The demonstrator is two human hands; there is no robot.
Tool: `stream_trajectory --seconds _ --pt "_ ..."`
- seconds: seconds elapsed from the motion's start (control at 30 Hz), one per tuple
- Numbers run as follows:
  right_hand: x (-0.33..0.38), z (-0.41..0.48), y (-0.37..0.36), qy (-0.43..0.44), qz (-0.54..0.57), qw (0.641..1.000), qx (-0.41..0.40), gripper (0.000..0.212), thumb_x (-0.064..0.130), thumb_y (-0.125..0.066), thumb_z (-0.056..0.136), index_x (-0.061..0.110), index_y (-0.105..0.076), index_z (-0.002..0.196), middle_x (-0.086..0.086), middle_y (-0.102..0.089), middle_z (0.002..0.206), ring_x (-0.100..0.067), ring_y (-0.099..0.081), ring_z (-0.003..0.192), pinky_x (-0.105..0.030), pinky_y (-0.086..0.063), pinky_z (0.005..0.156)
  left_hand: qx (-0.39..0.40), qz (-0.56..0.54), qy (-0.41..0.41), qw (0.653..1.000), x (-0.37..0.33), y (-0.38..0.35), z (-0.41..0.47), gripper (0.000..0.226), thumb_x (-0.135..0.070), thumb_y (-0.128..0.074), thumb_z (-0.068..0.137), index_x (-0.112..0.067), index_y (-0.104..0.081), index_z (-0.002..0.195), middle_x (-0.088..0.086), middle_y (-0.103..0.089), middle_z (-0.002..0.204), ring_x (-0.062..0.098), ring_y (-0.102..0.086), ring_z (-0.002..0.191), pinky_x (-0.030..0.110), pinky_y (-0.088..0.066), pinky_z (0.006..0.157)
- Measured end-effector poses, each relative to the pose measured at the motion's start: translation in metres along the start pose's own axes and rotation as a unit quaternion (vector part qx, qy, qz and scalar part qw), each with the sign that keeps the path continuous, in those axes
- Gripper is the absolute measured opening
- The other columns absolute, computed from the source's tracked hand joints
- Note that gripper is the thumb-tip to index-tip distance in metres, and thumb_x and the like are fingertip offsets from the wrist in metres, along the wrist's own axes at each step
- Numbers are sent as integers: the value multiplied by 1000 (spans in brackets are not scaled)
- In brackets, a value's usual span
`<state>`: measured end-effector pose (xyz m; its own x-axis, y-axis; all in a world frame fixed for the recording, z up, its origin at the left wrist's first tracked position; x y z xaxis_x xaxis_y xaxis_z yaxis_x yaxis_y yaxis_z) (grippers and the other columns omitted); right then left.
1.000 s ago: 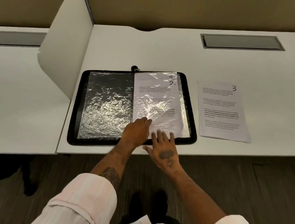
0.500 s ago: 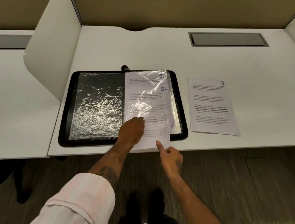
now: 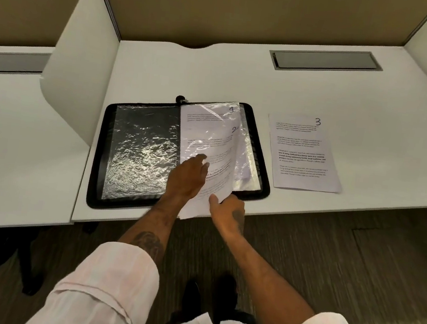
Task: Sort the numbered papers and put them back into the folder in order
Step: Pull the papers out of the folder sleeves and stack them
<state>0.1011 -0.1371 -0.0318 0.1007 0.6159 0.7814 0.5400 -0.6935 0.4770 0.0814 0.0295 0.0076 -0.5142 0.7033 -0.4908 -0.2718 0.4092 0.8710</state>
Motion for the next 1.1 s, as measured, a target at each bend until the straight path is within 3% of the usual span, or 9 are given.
stream_trajectory --seconds 0.17,0.27,0.37,0.5,0.6,0.73,0.83,1.0,1.1 --pt "57 -42 12 150 -148 977 21 29 41 -54 91 15 -68 90 3 -72 103 -10 -68 82 -29 -60 71 -61 14 -9 998 -17 36 6 25 -33 -44 102 -15 -58 108 7 -66 101 29 -64 86 37 -49 72" --pt "95 -76 19 271 -270 924 12 32 47 -52 91 20 -64 77 6 -71 85 -8 -66 71 -24 -55 63 -68 17 27 997 -7 50 3 20 -32 -52 97 -14 -58 96 1 -60 89 22 -57 74 32 -41 63" --pt "118 -105 34 349 -339 874 -8 35 47 -51 89 21 -60 68 9 -64 69 -5 -59 60 -21 -44 56 -91 -7 67 994 12 58 -7 19 -34 -56 93 -15 -60 90 0 -62 84 20 -59 72 31 -46 63" --pt "157 -128 69 369 -323 871 28 34 46 -46 88 23 -52 63 11 -52 61 -5 -49 52 -23 -43 52 -152 -98 153 972 38 73 -24 19 -31 -55 93 -16 -67 90 1 -65 84 19 -58 74 29 -42 65" --pt "215 -132 124 368 -332 868 21 32 38 -53 89 17 -68 71 2 -66 66 -13 -60 54 -31 -51 50 -191 -112 213 952 60 89 -35 27 -30 -47 97 -11 -63 86 9 -65 82 22 -57 68 28 -38 59" --pt "230 -89 184 296 -183 935 62 26 35 -58 95 14 -73 93 0 -72 86 -17 -70 71 -33 -59 66 -224 -152 292 917 98 100 -56 32 -23 -40 97 -6 -67 97 17 -66 96 26 -56 79 33 -41 67" --pt "207 -35 228 229 15 972 44 23 30 -61 94 11 -71 99 -3 -74 94 -22 -72 82 -38 -58 71 -242 -161 342 894 128 101 -72 28 -15 -42 97 -2 -65 106 20 -65 107 35 -60 98 38 -43 76" --pt "118 52 261 124 247 961 -30 34 35 -72 83 8 -69 104 -7 -73 99 -23 -70 87 -38 -52 76 -223 -183 383 878 171 89 -86 27 -13 -47 94 -2 -62 113 21 -66 110 41 -61 103 46 -49 84" --pt "63 86 253 60 329 941 -56 44 36 -81 70 10 -68 103 0 -73 94 -13 -70 83 -33 -55 75 -225 -217 388 867 189 82 -94 17 -9 -52 89 -6 -64 100 20 -67 101 41 -64 97 47 -53 81"
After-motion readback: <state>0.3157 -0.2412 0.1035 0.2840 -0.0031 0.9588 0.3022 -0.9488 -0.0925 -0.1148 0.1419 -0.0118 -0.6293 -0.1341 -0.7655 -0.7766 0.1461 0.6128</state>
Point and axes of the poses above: each hand's wrist, its own z-axis towards the middle knuckle, its own y-axis out of the back of the hand, x = y × z, the point moved 10 cm from there along z, towards the middle knuckle
